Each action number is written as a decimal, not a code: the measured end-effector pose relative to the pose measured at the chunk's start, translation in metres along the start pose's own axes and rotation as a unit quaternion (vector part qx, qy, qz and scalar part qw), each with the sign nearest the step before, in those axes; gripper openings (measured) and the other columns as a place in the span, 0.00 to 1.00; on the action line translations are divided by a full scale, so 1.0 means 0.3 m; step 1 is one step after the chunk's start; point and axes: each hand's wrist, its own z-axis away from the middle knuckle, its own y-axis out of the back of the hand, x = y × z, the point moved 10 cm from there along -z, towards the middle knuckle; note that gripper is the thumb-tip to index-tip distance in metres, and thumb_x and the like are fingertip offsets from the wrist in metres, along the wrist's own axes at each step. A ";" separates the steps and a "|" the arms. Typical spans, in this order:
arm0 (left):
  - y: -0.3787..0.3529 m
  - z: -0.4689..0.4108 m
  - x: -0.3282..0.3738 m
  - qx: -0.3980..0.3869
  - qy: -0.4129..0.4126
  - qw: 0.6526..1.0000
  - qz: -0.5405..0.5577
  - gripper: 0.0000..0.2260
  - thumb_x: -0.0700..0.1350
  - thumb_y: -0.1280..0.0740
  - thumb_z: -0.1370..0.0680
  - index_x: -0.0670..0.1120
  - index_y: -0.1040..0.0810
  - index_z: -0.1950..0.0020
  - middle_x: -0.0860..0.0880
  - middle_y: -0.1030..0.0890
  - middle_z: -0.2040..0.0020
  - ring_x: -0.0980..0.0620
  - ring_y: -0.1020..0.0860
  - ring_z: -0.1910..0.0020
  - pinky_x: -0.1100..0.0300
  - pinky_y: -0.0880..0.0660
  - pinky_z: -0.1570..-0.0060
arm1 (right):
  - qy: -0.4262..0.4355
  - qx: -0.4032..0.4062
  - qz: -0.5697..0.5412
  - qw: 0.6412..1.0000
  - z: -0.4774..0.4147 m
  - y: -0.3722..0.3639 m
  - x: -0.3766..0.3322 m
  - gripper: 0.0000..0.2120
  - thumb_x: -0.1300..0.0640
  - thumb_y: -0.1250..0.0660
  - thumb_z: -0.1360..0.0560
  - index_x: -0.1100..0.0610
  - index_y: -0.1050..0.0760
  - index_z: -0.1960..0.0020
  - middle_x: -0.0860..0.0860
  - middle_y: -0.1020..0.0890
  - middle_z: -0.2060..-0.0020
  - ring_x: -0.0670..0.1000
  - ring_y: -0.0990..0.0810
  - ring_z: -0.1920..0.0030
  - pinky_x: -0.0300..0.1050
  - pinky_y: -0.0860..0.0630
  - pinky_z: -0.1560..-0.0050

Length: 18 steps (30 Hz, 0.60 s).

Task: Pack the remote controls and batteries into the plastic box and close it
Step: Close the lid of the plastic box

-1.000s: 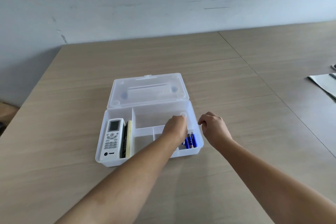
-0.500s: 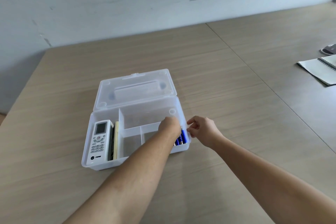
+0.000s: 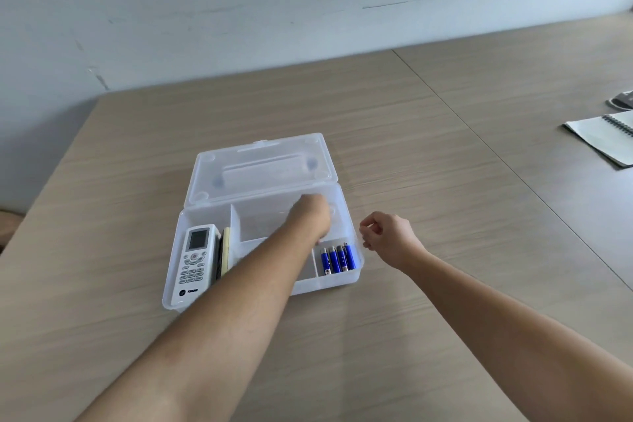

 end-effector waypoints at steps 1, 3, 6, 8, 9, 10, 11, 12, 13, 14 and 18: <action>0.058 0.004 0.014 0.025 -0.031 0.999 0.009 0.08 0.34 0.38 0.23 0.37 0.20 0.50 0.41 0.17 0.49 0.45 0.17 0.46 0.59 0.22 0.53 | -0.002 0.009 -0.004 1.000 -0.011 0.014 -0.011 0.05 0.58 0.37 0.24 0.56 0.23 0.57 0.50 0.19 0.66 0.41 0.20 0.69 0.44 0.20 0.60; 0.200 0.015 -0.012 0.072 -0.056 0.996 0.012 0.06 0.32 0.37 0.24 0.37 0.21 0.57 0.40 0.16 0.50 0.43 0.16 0.51 0.58 0.20 0.55 | 0.001 0.024 -0.013 1.000 -0.036 0.034 -0.061 0.07 0.59 0.38 0.24 0.57 0.23 0.58 0.51 0.19 0.65 0.42 0.19 0.68 0.48 0.19 0.56; 0.336 0.040 -0.107 0.128 -0.039 0.991 0.028 0.10 0.30 0.38 0.25 0.35 0.20 0.48 0.38 0.15 0.50 0.41 0.16 0.51 0.51 0.20 0.48 | 0.015 0.046 -0.020 0.999 -0.078 0.060 -0.161 0.08 0.59 0.39 0.25 0.55 0.24 0.60 0.51 0.18 0.65 0.49 0.18 0.65 0.49 0.19 0.55; 0.403 0.050 -0.174 0.168 -0.038 0.984 0.034 0.13 0.31 0.40 0.26 0.36 0.20 0.46 0.38 0.17 0.49 0.41 0.17 0.50 0.50 0.20 0.47 | 0.028 0.054 -0.018 0.998 -0.102 0.061 -0.228 0.08 0.60 0.40 0.26 0.56 0.23 0.60 0.52 0.17 0.64 0.53 0.17 0.62 0.47 0.20 0.57; 0.422 0.056 -0.209 0.181 -0.036 0.982 0.034 0.13 0.31 0.41 0.26 0.36 0.20 0.47 0.37 0.17 0.50 0.41 0.18 0.50 0.50 0.20 0.48 | 0.033 0.056 -0.013 0.998 -0.115 0.057 -0.250 0.08 0.60 0.40 0.26 0.56 0.23 0.59 0.53 0.17 0.62 0.53 0.18 0.61 0.45 0.21 0.59; 0.438 0.057 -0.239 0.198 -0.036 0.979 0.026 0.11 0.31 0.41 0.26 0.36 0.20 0.51 0.37 0.18 0.53 0.41 0.18 0.53 0.51 0.20 0.52 | 0.032 0.059 -0.007 0.998 -0.125 0.051 -0.266 0.08 0.60 0.40 0.26 0.57 0.22 0.58 0.53 0.17 0.60 0.52 0.20 0.61 0.41 0.23 0.63; 0.448 0.057 -0.270 0.211 -0.032 0.977 0.016 0.09 0.32 0.41 0.27 0.37 0.21 0.59 0.38 0.20 0.59 0.41 0.20 0.59 0.53 0.21 0.61 | 0.030 0.062 -0.001 0.998 -0.136 0.045 -0.271 0.08 0.60 0.40 0.26 0.58 0.22 0.56 0.53 0.18 0.58 0.50 0.22 0.62 0.38 0.27 0.66; 0.455 0.058 -0.311 0.223 -0.020 0.975 0.017 0.09 0.32 0.41 0.28 0.40 0.28 0.67 0.41 0.25 0.66 0.43 0.25 0.66 0.57 0.29 0.70 | 0.024 0.061 0.003 0.998 -0.148 0.036 -0.274 0.08 0.59 0.39 0.26 0.58 0.21 0.54 0.52 0.19 0.57 0.49 0.24 0.62 0.36 0.30 0.68; 0.454 0.044 -0.358 0.224 -0.004 0.974 0.033 0.11 0.33 0.41 0.29 0.43 0.35 0.71 0.43 0.31 0.70 0.45 0.31 0.70 0.61 0.37 0.74 | 0.017 0.061 0.005 0.998 -0.161 0.028 -0.271 0.09 0.58 0.39 0.26 0.58 0.22 0.51 0.52 0.20 0.55 0.49 0.25 0.61 0.36 0.32 0.68; 0.452 0.033 -0.401 0.217 0.009 0.975 0.044 0.13 0.34 0.41 0.29 0.44 0.39 0.72 0.43 0.33 0.71 0.46 0.35 0.70 0.62 0.42 0.75 | 0.007 0.055 0.009 0.998 -0.175 0.018 -0.266 0.10 0.57 0.39 0.25 0.58 0.22 0.49 0.52 0.20 0.54 0.50 0.25 0.59 0.37 0.31 0.65; 0.440 -0.059 -0.573 0.185 0.052 0.974 0.120 0.14 0.43 0.37 0.24 0.38 0.24 0.42 0.39 0.22 0.40 0.40 0.23 0.44 0.54 0.25 0.50 | -0.024 0.012 0.034 0.999 -0.264 -0.059 -0.255 0.08 0.55 0.40 0.25 0.58 0.28 0.61 0.52 0.26 0.64 0.55 0.29 0.58 0.42 0.34 0.63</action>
